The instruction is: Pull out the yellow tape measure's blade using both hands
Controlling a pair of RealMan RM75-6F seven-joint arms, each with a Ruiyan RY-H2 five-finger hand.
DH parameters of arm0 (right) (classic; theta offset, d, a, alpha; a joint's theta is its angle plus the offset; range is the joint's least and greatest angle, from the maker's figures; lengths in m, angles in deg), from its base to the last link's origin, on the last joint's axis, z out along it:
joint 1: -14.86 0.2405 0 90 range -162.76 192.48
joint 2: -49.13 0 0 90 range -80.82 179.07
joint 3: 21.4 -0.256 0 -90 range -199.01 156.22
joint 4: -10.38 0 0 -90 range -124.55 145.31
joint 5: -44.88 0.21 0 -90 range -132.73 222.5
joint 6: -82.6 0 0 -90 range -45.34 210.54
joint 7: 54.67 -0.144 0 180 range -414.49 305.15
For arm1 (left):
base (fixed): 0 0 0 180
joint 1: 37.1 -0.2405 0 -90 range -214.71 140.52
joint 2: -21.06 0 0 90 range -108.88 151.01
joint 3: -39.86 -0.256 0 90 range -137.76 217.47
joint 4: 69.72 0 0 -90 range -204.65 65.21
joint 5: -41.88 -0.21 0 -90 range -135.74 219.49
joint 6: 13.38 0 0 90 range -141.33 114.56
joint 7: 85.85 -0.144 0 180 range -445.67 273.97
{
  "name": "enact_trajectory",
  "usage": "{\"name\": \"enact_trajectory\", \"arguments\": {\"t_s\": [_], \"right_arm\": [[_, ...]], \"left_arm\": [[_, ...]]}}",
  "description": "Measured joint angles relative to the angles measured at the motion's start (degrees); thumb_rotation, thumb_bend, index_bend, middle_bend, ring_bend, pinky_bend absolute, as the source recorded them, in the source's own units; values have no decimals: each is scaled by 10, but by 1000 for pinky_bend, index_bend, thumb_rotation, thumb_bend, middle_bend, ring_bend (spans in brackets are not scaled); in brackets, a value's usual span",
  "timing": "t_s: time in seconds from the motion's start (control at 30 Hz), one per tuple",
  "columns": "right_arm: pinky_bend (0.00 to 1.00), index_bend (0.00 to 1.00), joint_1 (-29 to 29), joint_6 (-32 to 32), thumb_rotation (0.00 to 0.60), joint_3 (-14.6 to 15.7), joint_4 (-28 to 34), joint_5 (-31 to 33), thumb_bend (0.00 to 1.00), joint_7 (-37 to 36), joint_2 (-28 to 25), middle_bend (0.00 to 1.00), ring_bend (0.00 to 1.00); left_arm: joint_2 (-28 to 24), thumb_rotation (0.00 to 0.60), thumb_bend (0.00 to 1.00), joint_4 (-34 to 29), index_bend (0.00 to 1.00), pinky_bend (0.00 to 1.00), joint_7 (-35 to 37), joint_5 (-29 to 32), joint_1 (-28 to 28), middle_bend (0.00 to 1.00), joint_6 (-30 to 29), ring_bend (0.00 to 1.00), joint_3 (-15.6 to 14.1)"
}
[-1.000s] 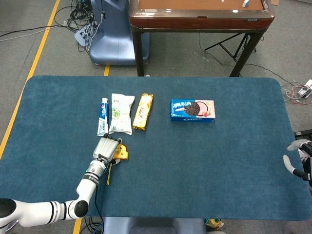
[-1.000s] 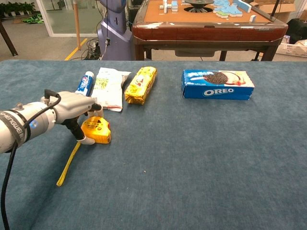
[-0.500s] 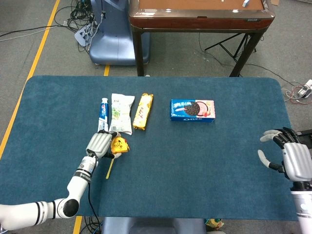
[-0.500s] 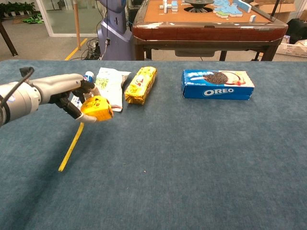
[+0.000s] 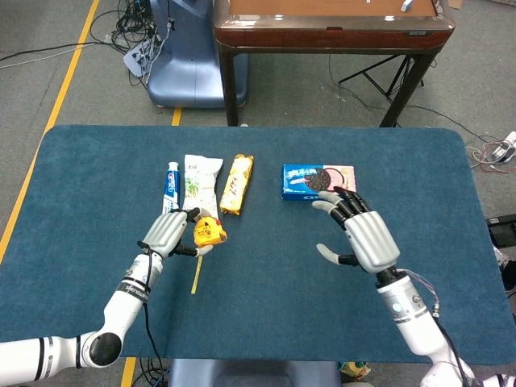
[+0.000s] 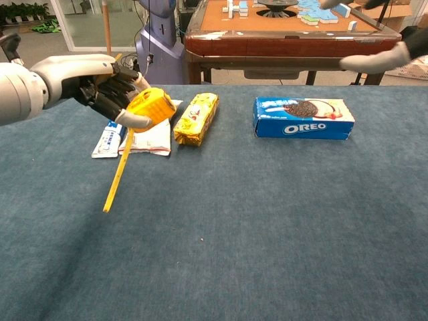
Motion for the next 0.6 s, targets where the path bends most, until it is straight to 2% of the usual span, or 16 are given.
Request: {"name": "enact_trajectory", "arguments": {"t_s": [0.3, 0.6], "right_arm": [[105, 227, 100, -23, 600, -40, -12, 100, 321, 106, 123, 169, 82], [105, 223, 161, -9, 600, -59, -43, 152, 321, 164, 197, 169, 82]], "left_arm": [[-30, 600, 258, -60, 453, 194, -11, 50, 20, 460, -29, 314, 18], [-44, 600, 258, -93, 456, 227, -4, 71, 35, 465, -40, 324, 24]]}}
